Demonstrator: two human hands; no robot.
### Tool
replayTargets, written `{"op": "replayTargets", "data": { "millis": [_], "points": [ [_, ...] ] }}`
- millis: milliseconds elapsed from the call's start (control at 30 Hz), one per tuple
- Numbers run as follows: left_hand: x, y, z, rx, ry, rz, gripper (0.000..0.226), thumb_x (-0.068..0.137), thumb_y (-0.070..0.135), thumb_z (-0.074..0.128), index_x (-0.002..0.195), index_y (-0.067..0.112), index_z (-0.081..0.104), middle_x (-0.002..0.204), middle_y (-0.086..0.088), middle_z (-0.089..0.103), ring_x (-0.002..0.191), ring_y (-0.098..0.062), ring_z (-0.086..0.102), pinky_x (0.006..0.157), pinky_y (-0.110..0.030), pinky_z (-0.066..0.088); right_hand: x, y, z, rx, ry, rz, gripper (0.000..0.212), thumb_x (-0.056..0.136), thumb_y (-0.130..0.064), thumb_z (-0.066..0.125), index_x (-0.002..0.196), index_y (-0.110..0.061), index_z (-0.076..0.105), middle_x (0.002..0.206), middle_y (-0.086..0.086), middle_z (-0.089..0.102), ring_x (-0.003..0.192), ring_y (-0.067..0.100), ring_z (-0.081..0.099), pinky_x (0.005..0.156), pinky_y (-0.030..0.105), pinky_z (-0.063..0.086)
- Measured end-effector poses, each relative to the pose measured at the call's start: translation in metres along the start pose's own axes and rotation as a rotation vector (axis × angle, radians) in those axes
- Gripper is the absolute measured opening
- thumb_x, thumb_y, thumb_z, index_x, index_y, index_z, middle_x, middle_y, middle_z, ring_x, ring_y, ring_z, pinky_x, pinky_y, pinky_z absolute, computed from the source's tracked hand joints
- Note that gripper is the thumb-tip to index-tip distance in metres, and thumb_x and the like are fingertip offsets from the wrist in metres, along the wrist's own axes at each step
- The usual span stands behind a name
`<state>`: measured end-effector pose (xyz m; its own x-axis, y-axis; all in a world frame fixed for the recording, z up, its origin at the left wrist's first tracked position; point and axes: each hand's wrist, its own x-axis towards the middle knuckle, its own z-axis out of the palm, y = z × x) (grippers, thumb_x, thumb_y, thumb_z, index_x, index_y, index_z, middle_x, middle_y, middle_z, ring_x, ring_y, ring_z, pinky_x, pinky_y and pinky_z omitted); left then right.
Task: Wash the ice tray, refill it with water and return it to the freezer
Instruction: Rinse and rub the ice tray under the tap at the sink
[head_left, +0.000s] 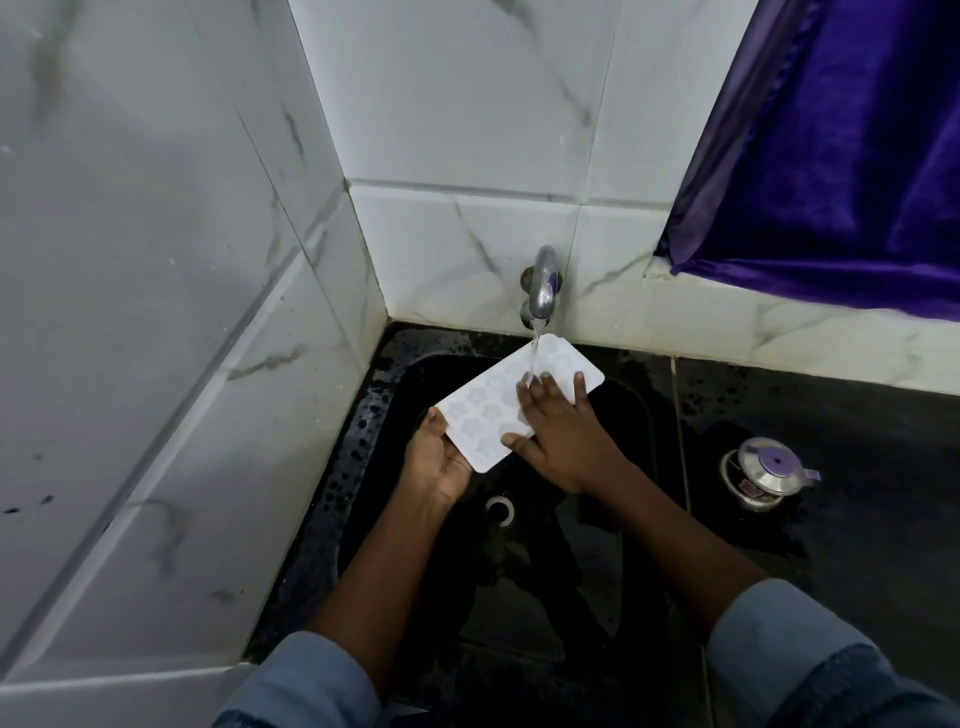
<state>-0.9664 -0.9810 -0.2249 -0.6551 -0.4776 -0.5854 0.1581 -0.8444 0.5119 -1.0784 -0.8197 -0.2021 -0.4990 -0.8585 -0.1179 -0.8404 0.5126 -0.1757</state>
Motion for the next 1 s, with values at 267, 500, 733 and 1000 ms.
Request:
{"op": "replayTargets", "data": {
  "millis": [267, 500, 733, 1000],
  "points": [
    [0.001, 0.013, -0.014, -0.018, 0.052, 0.026, 0.034, 0.113, 0.021, 0.046, 0.133, 0.0, 0.063, 0.128, -0.024, 0.072, 0.095, -0.034, 0.075, 0.087, -0.057, 0.059, -0.004, -0.009, 0.008, -0.006, -0.021, -0.242, 0.089, 0.099, -0.08, 0.008, 0.17, -0.026, 0.004, 0.176, -0.003, -0.003, 0.162, 0.022, -0.011, 0.123, 0.062, -0.021],
    [-0.001, 0.027, -0.029, 0.065, 0.036, 0.019, 0.023, 0.111, 0.02, 0.05, 0.121, 0.006, 0.066, 0.121, -0.014, 0.074, 0.084, -0.027, 0.08, 0.063, -0.047, 0.067, 0.014, 0.05, -0.003, 0.016, 0.001, 0.107, 0.098, 0.091, -0.084, -0.008, 0.17, -0.027, 0.006, 0.177, -0.003, -0.005, 0.163, 0.019, -0.011, 0.121, 0.066, -0.021],
    [0.007, 0.036, -0.029, 0.166, -0.05, -0.083, 0.035, 0.113, 0.035, 0.049, 0.129, 0.01, 0.068, 0.126, -0.019, 0.075, 0.104, -0.034, 0.077, 0.077, -0.054, 0.066, 0.029, 0.059, -0.018, 1.129, 0.225, 0.623, 0.058, 0.106, -0.027, 0.063, 0.157, -0.008, 0.044, 0.147, 0.008, 0.058, 0.123, 0.025, 0.062, 0.097, 0.031, 0.048],
    [0.014, 0.031, -0.021, 0.028, -0.054, -0.14, 0.072, 0.105, 0.065, 0.045, 0.14, 0.005, 0.061, 0.131, -0.024, 0.072, 0.12, -0.042, 0.069, 0.087, -0.057, 0.062, 0.008, 0.054, 0.005, 1.508, 0.271, 0.84, 0.015, 0.107, -0.012, 0.06, 0.112, -0.005, 0.071, 0.116, 0.018, 0.074, 0.086, 0.029, 0.072, 0.078, 0.038, 0.058]
  ]
}}
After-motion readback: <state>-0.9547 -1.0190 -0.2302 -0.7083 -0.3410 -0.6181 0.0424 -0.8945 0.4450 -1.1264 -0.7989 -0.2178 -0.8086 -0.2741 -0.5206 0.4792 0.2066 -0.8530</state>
